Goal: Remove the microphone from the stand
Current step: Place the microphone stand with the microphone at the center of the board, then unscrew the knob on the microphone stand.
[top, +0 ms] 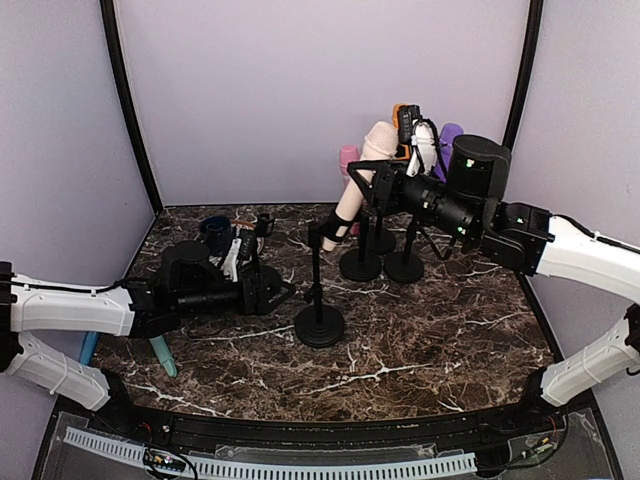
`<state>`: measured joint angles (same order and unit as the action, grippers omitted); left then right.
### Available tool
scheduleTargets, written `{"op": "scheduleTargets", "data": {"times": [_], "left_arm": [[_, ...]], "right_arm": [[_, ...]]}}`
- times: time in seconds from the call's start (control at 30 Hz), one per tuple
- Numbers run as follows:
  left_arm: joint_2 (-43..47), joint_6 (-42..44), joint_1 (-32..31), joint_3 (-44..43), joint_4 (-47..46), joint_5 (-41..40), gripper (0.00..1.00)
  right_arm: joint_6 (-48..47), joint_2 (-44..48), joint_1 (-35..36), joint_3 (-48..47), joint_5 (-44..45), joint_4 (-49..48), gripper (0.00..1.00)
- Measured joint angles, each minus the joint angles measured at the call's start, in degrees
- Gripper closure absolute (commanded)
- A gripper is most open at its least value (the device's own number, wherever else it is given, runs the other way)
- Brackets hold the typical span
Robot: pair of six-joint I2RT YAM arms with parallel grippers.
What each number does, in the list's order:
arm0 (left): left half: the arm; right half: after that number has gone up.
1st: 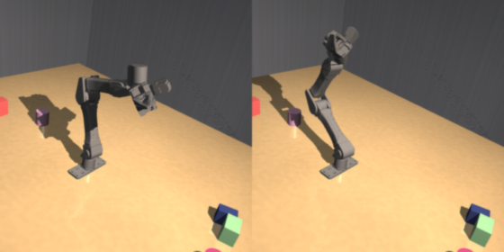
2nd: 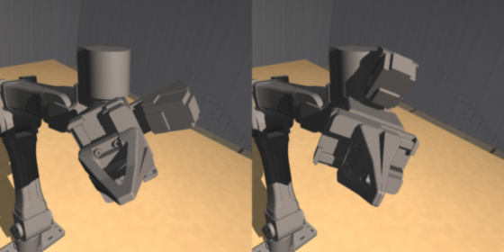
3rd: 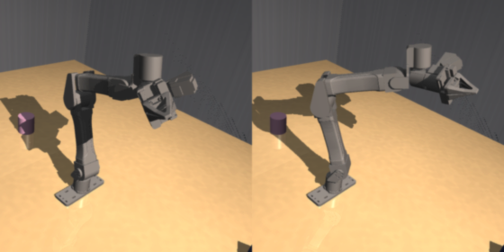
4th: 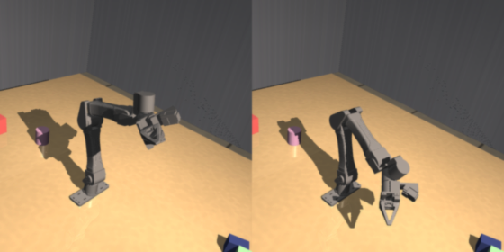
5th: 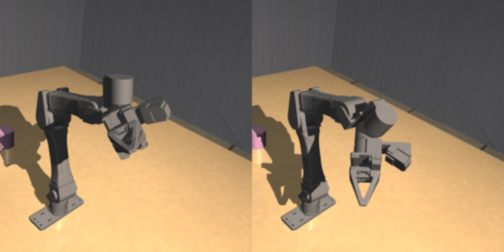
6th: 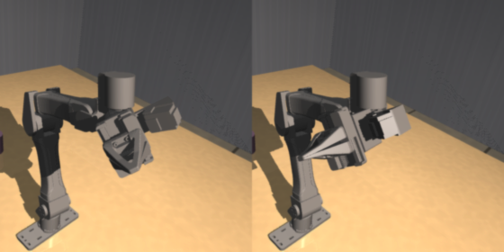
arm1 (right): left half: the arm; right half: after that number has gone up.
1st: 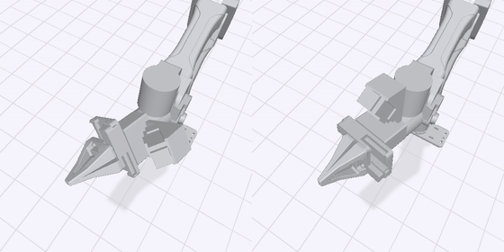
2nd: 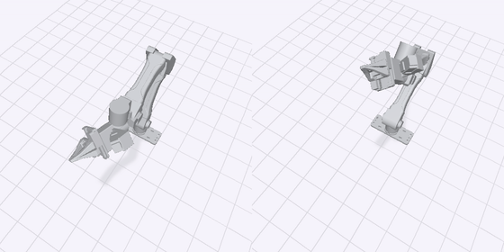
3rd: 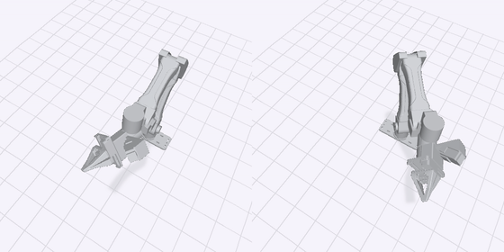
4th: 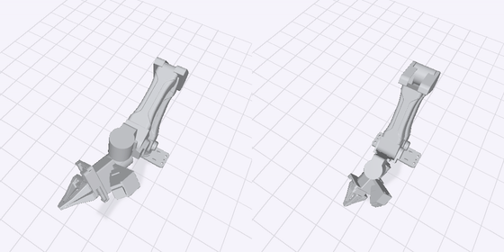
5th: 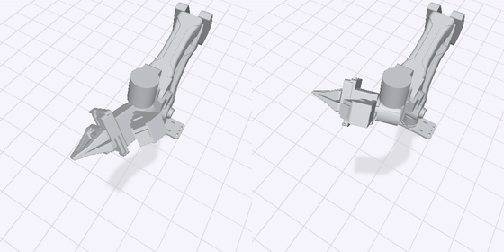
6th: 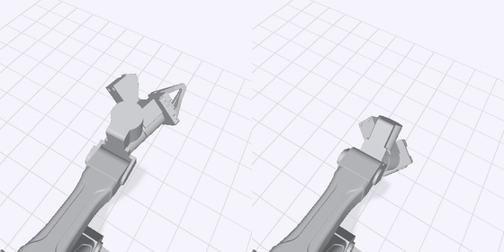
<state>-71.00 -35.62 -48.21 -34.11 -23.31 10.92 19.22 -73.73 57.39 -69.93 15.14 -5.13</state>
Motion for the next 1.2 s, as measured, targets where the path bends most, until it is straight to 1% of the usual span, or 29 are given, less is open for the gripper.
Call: {"op": "scheduleTargets", "data": {"times": [0.17,0.23,0.37,0.43,0.47,0.57,0.63,0.77,1.07,1.17,1.2], "left_arm": [[-3.80,-2.60,-0.63,-0.48,-3.04,0.79,0.24],[-5.09,-3.23,-0.90,-1.11,-3.87,1.27,0.25],[-7.69,-3.96,-1.64,-2.95,-5.16,2.08,0.27],[-8.74,-4.22,-2.08,-3.63,-5.86,2.29,0.30],[-9.16,-4.39,-2.21,-3.85,-6.08,2.36,0.34],[-10.80,-4.74,-2.49,-4.42,-7.02,2.62,0.39],[-11.43,-5.25,-2.54,-4.44,-7.04,2.60,0.46],[-12.46,-5.99,-2.56,-4.44,-7.15,2.56,0.54],[-15.37,-7.78,-2.58,-5.03,-9.14,2.69,0.64],[-16.06,-8.33,-2.58,-5.70,-9.88,2.82,0.68],[-16.33,-8.48,-2.58,-5.90,-10.10,2.89,0.71]], "right_arm": [[0.46,1.05,0.00,0.87,1.84,-1.53,0.34],[0.63,1.81,0.02,1.29,2.58,-2.27,0.31],[1.22,3.15,0.00,2.25,3.76,-2.95,0.31],[1.29,3.54,0.00,2.75,4.24,-3.06,0.33],[1.36,3.72,0.00,2.99,4.48,-3.06,0.33],[1.51,4.02,0.00,3.48,5.07,-3.08,0.34],[1.66,4.09,0.00,3.65,5.40,-3.06,0.35],[2.05,4.20,0.00,3.85,5.55,-3.02,0.35],[2.29,4.46,0.00,4.00,5.55,-3.02,0.36],[2.29,4.57,0.00,4.07,5.55,-3.04,0.36],[2.27,4.61,0.00,4.09,5.55,-3.02,0.36]]}}
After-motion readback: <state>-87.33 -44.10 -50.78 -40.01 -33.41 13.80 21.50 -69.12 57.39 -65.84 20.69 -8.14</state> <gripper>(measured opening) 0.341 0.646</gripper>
